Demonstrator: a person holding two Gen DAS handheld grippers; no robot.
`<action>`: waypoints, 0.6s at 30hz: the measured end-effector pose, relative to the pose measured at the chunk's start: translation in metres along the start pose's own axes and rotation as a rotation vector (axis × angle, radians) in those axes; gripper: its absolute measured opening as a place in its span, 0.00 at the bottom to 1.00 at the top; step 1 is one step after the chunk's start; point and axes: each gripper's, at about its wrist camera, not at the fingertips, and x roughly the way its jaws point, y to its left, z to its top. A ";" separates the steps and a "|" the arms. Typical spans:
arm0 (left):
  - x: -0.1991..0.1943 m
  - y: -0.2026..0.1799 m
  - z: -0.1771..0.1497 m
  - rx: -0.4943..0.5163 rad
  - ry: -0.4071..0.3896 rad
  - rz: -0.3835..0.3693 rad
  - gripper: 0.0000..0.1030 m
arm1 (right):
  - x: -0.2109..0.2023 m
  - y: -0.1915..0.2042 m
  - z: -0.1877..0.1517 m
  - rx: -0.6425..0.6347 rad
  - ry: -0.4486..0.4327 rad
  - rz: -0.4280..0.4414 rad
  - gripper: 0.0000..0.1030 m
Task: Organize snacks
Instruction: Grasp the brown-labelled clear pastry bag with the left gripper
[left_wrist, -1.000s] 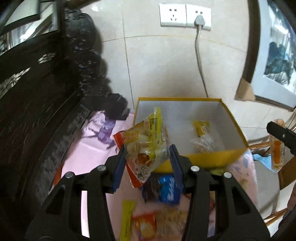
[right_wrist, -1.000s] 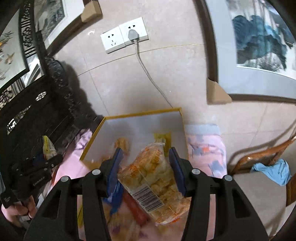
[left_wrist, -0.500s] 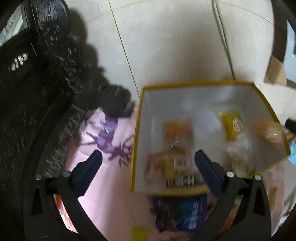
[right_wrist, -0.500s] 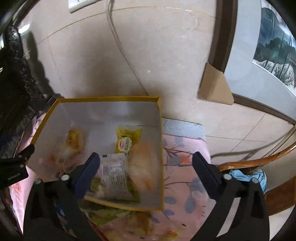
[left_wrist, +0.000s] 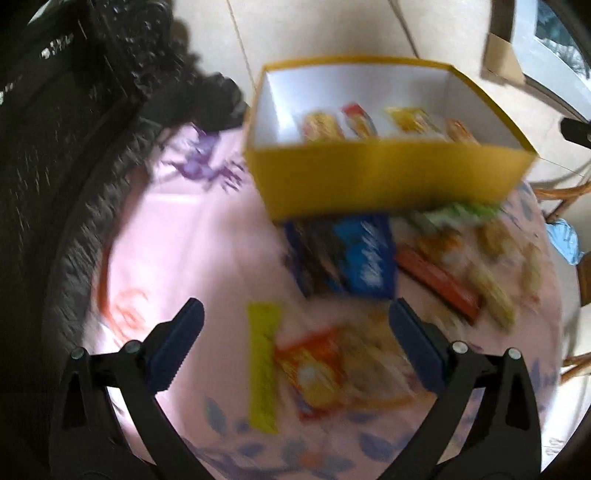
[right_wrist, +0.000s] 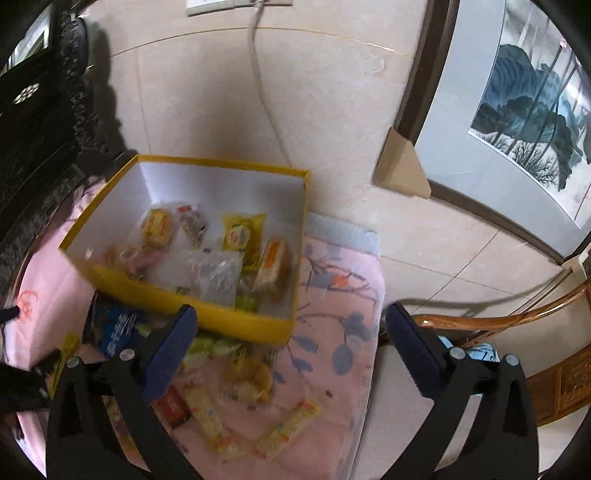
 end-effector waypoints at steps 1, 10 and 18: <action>0.000 -0.008 -0.008 0.006 -0.002 -0.022 0.98 | -0.002 0.003 -0.003 -0.017 0.005 0.001 0.99; 0.046 -0.046 -0.028 -0.008 0.152 -0.102 0.98 | -0.041 -0.035 -0.023 -0.028 -0.038 -0.100 0.99; 0.071 -0.048 -0.033 0.045 0.132 -0.130 0.44 | -0.052 -0.119 -0.077 0.077 0.042 -0.387 0.99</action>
